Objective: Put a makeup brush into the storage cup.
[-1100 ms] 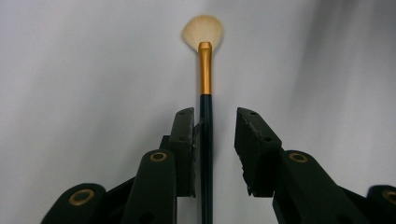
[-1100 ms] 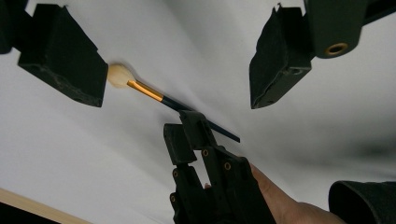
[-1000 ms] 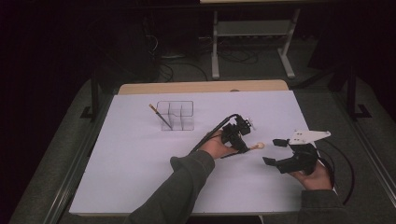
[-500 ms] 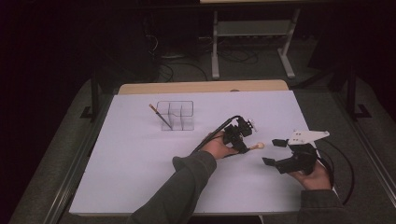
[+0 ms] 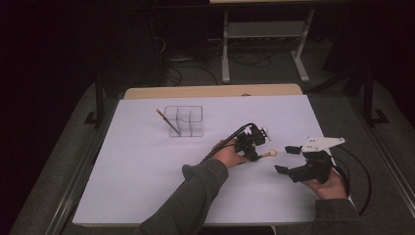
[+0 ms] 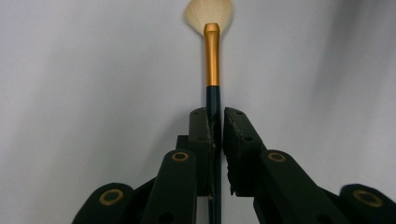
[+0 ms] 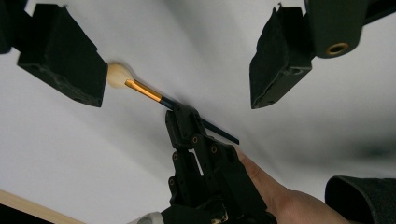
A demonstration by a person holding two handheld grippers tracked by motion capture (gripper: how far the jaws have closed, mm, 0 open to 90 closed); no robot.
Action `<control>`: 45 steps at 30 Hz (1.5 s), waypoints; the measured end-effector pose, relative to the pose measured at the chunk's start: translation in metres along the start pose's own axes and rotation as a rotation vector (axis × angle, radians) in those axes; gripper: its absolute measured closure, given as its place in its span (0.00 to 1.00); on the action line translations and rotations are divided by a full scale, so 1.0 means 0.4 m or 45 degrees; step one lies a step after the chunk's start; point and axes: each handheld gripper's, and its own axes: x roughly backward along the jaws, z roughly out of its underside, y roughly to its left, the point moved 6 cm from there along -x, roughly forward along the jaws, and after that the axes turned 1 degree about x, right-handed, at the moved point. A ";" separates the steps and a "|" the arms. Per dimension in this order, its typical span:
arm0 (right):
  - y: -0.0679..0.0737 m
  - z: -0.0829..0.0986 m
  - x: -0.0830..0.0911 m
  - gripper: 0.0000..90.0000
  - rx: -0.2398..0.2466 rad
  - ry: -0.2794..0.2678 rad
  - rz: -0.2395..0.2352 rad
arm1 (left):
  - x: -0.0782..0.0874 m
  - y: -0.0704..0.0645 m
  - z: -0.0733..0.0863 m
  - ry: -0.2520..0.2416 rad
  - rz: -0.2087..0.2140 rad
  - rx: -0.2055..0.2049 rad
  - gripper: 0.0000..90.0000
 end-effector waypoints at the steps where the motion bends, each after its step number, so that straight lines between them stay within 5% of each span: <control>1: 0.000 0.000 0.000 0.21 0.000 0.001 0.001 | 0.000 0.000 0.000 0.002 -0.007 -0.007 0.91; 11: 0.004 -0.002 -0.004 0.21 0.009 0.007 -0.002 | -0.002 -0.013 -0.003 0.035 -0.075 -0.048 0.92; 45: 0.003 0.001 -0.010 0.21 0.000 0.018 -0.006 | 0.014 0.002 0.002 0.033 -0.052 0.000 0.93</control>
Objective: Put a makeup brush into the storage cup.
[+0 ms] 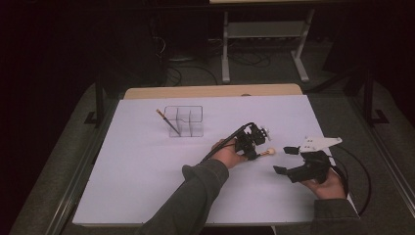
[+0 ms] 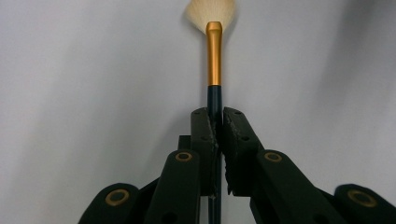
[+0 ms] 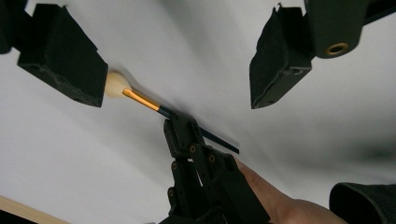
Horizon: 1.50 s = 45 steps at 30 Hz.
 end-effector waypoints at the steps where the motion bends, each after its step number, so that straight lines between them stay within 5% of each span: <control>1: 0.000 0.000 0.000 0.21 0.002 -0.001 0.002 | 0.002 0.000 0.000 -0.002 -0.001 0.000 0.93; 45: 0.017 -0.005 -0.027 0.21 0.020 0.037 -0.013 | 0.130 0.022 0.090 -0.120 -0.023 0.059 0.93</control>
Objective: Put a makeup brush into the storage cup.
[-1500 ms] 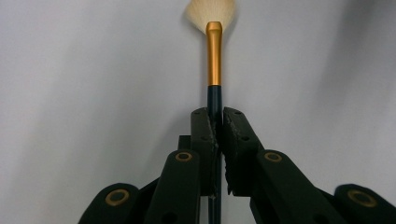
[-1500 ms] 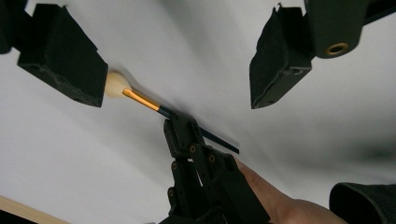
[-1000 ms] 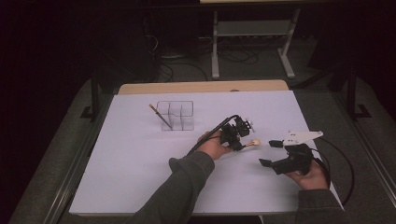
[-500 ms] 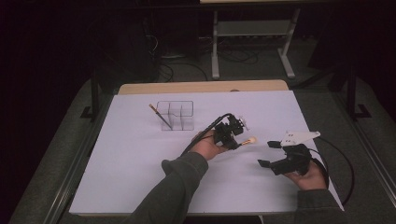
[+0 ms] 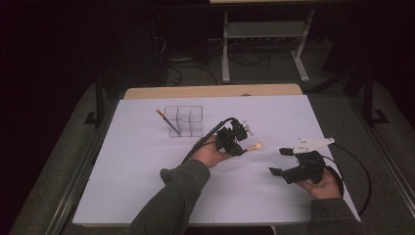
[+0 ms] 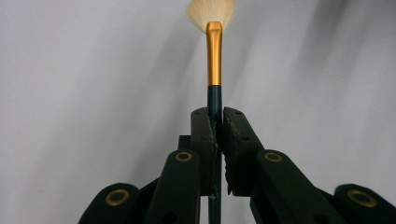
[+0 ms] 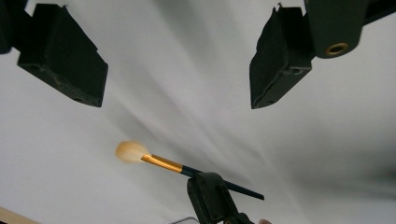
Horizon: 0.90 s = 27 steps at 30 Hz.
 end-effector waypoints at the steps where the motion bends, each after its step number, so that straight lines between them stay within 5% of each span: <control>1: 0.001 -0.001 -0.001 0.21 -0.001 0.000 0.002 | 0.003 0.001 0.001 -0.003 0.000 0.005 0.93; 27: 0.015 -0.017 -0.017 0.20 -0.008 0.006 -0.038 | 0.065 0.006 0.050 -0.034 0.008 -0.007 0.93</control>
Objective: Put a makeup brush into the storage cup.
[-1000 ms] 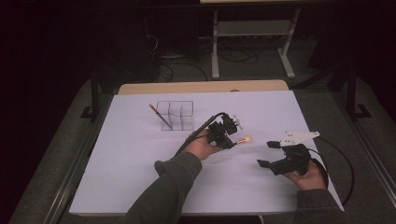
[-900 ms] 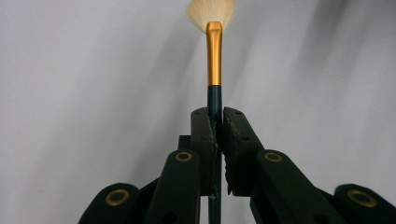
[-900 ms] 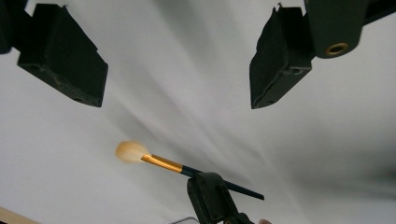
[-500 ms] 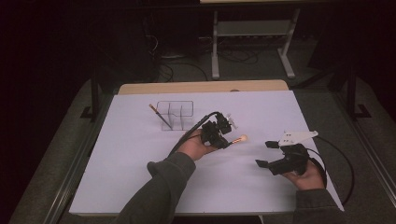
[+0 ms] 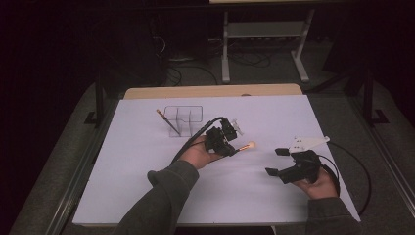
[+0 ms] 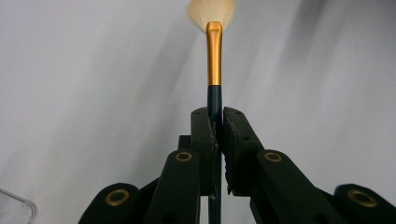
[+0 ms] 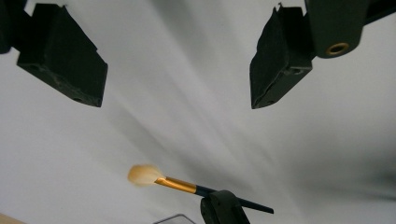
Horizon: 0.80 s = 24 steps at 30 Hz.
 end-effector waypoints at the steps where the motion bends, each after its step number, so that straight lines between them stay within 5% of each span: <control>1: 0.001 0.000 -0.002 0.20 0.001 0.002 -0.005 | 0.002 0.000 0.003 0.004 0.003 -0.003 0.93; 24: 0.016 -0.013 -0.022 0.20 0.001 0.016 -0.040 | 0.056 -0.008 0.039 -0.051 0.027 0.001 0.93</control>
